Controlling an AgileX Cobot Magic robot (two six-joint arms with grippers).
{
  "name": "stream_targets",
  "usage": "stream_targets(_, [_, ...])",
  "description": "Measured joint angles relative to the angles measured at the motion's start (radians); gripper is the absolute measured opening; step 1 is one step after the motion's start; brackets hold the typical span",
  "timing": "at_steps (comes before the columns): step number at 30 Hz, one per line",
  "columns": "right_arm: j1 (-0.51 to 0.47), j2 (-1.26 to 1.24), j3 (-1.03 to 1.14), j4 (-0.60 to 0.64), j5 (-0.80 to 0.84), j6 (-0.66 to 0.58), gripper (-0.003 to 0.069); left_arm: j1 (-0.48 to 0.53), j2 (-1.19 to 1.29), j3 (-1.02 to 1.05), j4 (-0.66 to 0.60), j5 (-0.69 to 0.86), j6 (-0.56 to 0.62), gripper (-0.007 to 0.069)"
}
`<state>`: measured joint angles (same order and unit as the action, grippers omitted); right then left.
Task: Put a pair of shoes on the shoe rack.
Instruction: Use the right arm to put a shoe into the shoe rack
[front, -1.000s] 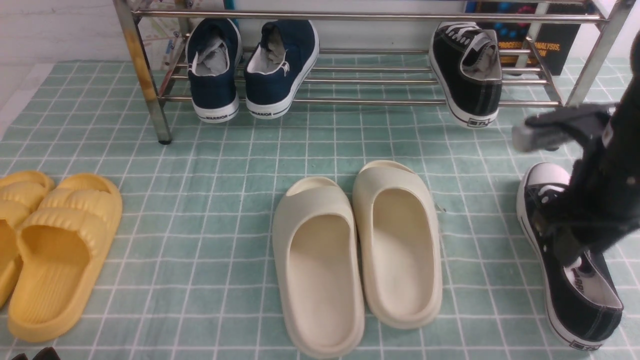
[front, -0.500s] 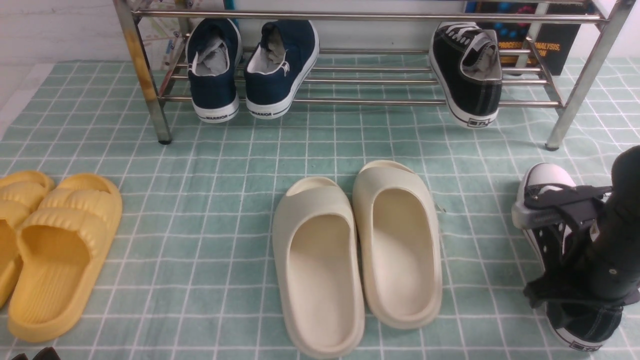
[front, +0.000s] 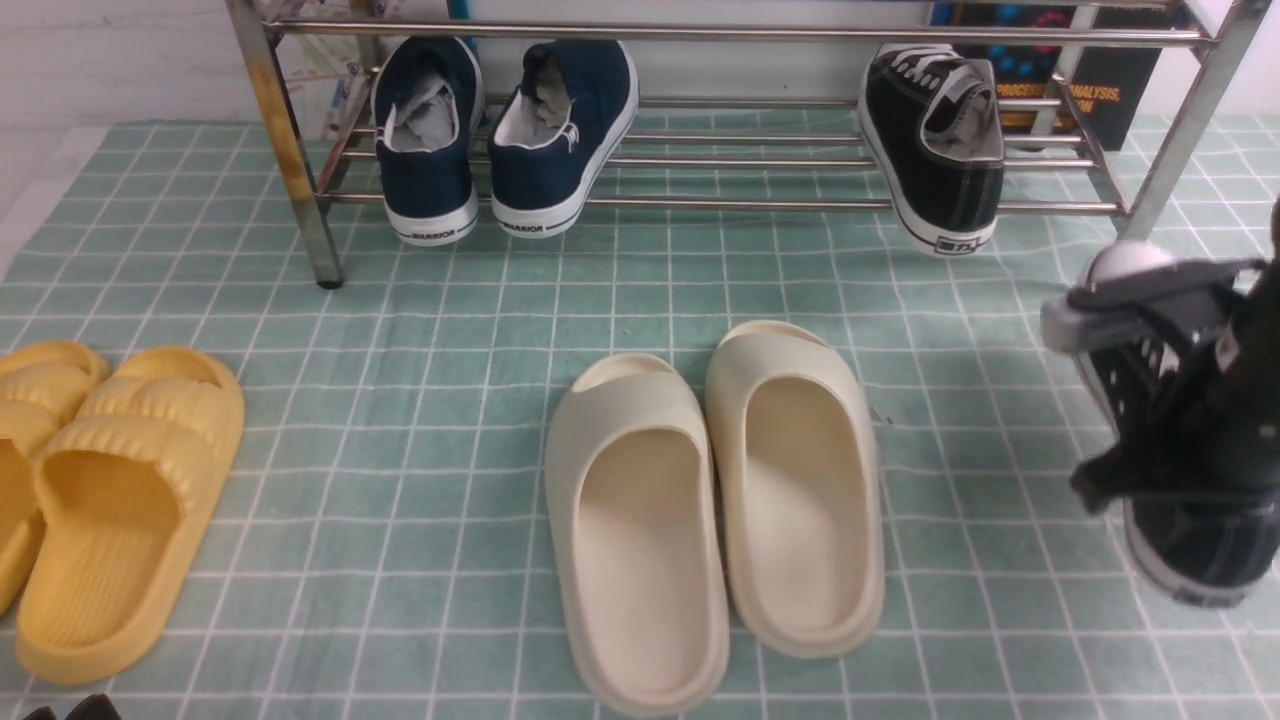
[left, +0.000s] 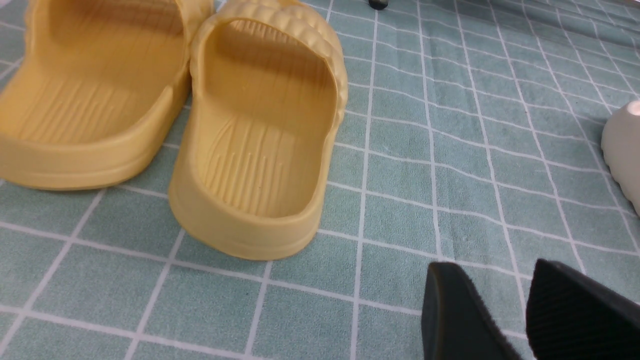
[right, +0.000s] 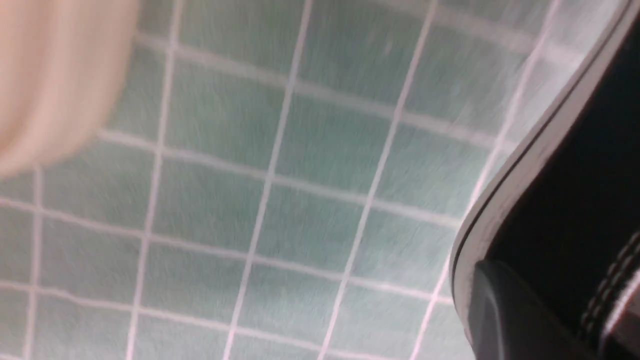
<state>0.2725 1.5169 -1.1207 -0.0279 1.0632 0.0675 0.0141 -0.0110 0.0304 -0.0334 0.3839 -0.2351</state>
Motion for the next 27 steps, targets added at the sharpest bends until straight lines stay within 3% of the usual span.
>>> stream_targets(10, [-0.097, 0.154, -0.324, 0.028, 0.094, -0.108, 0.0026, 0.000, 0.000, 0.000, 0.000, 0.000, 0.000, 0.0237])
stream_targets(27, [-0.105, 0.424, -0.681, 0.049, 0.143, -0.178, 0.0026, 0.000, 0.000, 0.000, 0.000, 0.000, 0.000, 0.0237])
